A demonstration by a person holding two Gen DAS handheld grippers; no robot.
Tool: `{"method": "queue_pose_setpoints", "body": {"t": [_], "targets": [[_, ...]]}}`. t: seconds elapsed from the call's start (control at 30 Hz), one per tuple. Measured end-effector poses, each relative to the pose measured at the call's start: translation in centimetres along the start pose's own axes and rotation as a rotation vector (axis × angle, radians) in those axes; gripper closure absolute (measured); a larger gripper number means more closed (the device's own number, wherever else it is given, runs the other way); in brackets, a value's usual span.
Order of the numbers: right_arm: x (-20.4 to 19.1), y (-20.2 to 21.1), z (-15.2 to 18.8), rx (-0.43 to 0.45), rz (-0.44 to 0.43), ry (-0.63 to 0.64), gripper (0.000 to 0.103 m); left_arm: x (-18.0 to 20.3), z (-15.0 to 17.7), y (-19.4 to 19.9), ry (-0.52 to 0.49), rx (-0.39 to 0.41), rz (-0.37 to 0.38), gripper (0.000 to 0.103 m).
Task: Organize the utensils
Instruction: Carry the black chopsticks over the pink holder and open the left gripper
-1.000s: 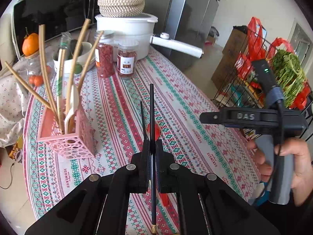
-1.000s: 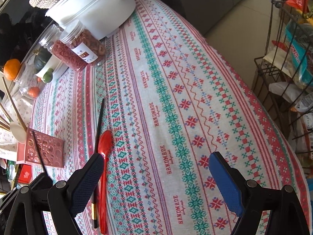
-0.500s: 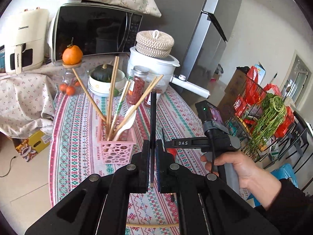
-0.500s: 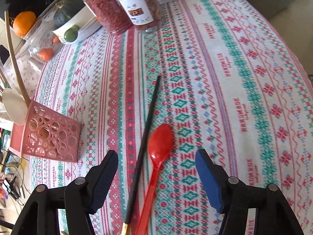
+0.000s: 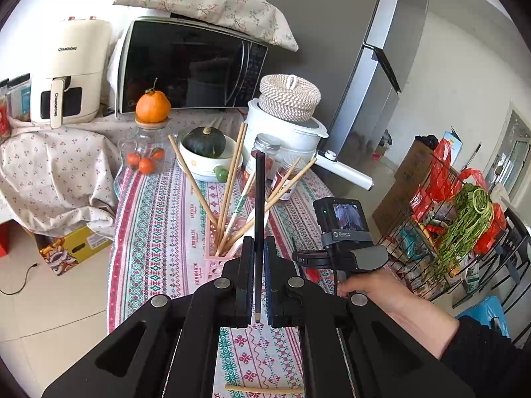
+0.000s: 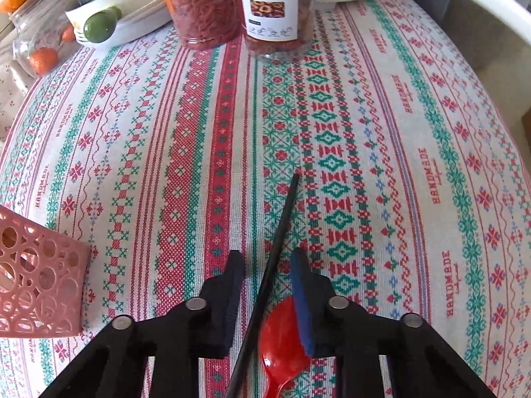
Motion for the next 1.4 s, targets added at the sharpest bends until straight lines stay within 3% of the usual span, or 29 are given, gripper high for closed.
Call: {"method": "queue_pose_setpoints", "body": {"t": [0.17,0.47,0.87,1.4], "targets": [[-0.1,1.1,-0.2,0.037,-0.109,-0.021,0.098,-0.8,-0.2,0.7,0.025,0.024,-0.003,0.098],[1.0,11.3,4.3,0.308,-0.263,-0.005,0.098,-0.2,-1.1,3.8,0.028,0.130,0.008,0.098],[0.0,20.6,9.4,0.592,-0.308,0.067,0.098,0.6,-2.3,6.6,0.054,0.331,-0.050,0.098],[0.2,23.5,9.6,0.561,-0.340,0.069,0.098,-1.0,-5.0,2.9,0.135,0.423,-0.132,0.098]]}}
Point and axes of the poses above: each gripper's, at about its wrist camera, not at the fingertips, and y roughly against the way its jaws point, x to its right, z to its underside, the point moved 1 cm from there along -y, roughly the way its jaws point, and after that the axes turned 13 degrees about -x, right-handed, at the moved point
